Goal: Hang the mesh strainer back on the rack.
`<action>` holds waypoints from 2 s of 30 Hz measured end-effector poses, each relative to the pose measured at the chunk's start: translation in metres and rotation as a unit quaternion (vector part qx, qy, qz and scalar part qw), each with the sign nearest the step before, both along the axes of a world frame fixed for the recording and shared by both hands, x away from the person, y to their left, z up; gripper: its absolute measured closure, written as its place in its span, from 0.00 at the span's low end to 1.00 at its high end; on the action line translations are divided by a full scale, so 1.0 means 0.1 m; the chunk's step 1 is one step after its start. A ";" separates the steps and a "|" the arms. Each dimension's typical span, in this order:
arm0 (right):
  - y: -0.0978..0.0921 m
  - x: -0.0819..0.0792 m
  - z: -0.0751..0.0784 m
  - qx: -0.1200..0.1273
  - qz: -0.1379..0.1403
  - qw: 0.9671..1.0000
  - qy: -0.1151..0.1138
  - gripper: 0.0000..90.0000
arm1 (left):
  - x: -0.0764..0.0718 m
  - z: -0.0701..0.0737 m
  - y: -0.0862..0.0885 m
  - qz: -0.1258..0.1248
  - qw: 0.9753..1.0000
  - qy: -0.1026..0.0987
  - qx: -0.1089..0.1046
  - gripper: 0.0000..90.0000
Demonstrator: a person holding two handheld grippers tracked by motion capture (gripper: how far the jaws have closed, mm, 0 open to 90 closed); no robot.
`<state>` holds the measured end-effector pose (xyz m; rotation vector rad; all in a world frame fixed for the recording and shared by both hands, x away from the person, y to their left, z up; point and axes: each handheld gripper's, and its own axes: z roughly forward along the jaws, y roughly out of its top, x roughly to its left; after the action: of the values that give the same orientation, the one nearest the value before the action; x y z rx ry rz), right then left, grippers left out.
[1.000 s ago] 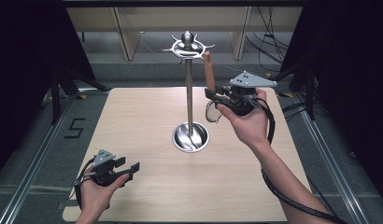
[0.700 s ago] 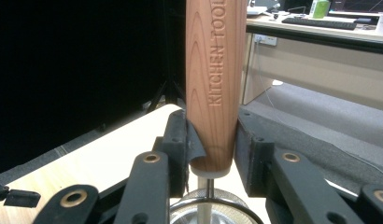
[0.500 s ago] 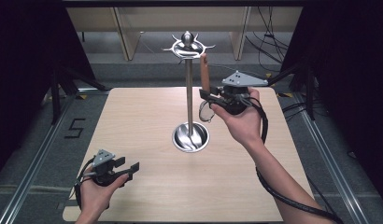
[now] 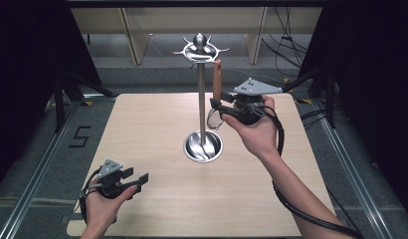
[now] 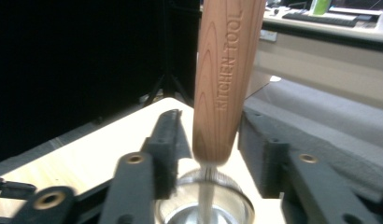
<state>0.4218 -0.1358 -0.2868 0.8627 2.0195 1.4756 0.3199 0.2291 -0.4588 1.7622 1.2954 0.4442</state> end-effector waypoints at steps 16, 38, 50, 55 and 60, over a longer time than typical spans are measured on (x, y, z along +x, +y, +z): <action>-0.81 -0.30 -0.31 -0.037 -0.054 0.997 0.027 0.47 | 0.01 -0.02 -0.02 -0.001 1.000 0.004 0.002 0.38; -1.75 -0.51 -1.39 -0.043 -0.113 0.984 0.135 0.48 | 0.05 -0.08 0.00 0.005 1.000 0.019 0.015 0.37; -2.17 -0.47 -1.76 -0.004 -0.168 0.971 0.170 0.49 | 0.06 -0.12 0.05 0.006 1.000 0.022 0.019 0.38; -2.28 -0.50 -1.83 0.010 -0.186 0.968 0.171 0.50 | 0.06 -0.14 0.07 0.012 0.999 0.028 0.017 0.38; -2.24 -0.47 -1.84 0.022 -0.178 0.969 0.169 0.50 | 0.07 -0.15 0.08 -0.002 0.999 0.037 0.033 0.38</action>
<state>0.3743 -0.3600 -0.4713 1.4921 1.9280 1.2372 0.3271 0.2367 -0.4743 1.8518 1.3435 0.4273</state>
